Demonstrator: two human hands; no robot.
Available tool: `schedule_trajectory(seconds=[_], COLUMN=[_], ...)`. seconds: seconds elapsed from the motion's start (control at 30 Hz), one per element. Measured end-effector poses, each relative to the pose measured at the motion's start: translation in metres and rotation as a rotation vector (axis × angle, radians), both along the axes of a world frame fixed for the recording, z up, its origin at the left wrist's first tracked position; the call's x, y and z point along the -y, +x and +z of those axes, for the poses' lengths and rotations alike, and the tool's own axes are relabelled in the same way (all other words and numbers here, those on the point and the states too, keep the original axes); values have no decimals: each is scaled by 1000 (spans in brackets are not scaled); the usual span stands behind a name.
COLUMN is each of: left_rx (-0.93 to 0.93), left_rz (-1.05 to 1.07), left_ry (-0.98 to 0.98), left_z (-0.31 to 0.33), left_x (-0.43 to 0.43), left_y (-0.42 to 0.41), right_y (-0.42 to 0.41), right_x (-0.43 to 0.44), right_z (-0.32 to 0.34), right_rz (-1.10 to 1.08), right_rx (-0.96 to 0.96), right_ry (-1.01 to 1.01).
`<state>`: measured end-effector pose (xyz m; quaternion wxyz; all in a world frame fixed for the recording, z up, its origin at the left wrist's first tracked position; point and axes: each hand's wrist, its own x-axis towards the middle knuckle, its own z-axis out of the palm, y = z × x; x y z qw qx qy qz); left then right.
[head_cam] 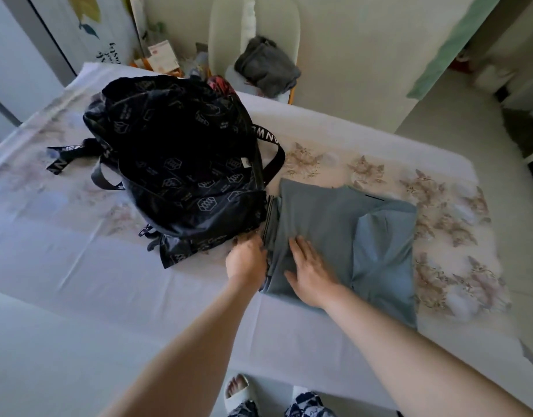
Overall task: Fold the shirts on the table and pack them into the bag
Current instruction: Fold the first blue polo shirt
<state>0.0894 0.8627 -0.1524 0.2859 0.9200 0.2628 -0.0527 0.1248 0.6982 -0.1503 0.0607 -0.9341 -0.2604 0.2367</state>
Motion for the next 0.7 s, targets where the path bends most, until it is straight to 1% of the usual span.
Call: schedule_trajectory(seconds=[0.07,0.1,0.17,0.2,0.27,0.3,0.33,0.4,0.47,0.5,0.53,0.6,0.7], left_rx=[139,178,188,164,108,117,140,157,148,146,131,88,111], left_rz=[108,170,272,328,535,643,706,711,688,663,615,475,279], left_ry=[-57,-97,-214,-290,-515,-660,-791,-946,-1021,-997,-933,-813,-767], left_z=[-1,1,2,1,4,6,8,14,18,18,17,19,31], left_x=[1,2,4,5,6,5,4,1,-3,-4,-6,-6,4], left_y=[-5,-10,-22,-26,-28,-26,-23,-17,-13,-12,-11,-9,-5], right_y=[3,6,11,14,22,27,31,42,53,58,63,73,81], right_x=[6,7,3,-2,-15,-22,-29,-43,-57,-64,-70,-74,-64], right_z=[1,4,8,12,16,17,18,20,24,28,31,36,46], right_rz=[14,10,16,20,18,39,94,262,442,524,584,689,801], right_rx=[15,16,56,96,186,227,269,356,397,391,372,334,399], right_ry=[9,16,2,-13,2,30,65,133,126,86,37,-75,-174])
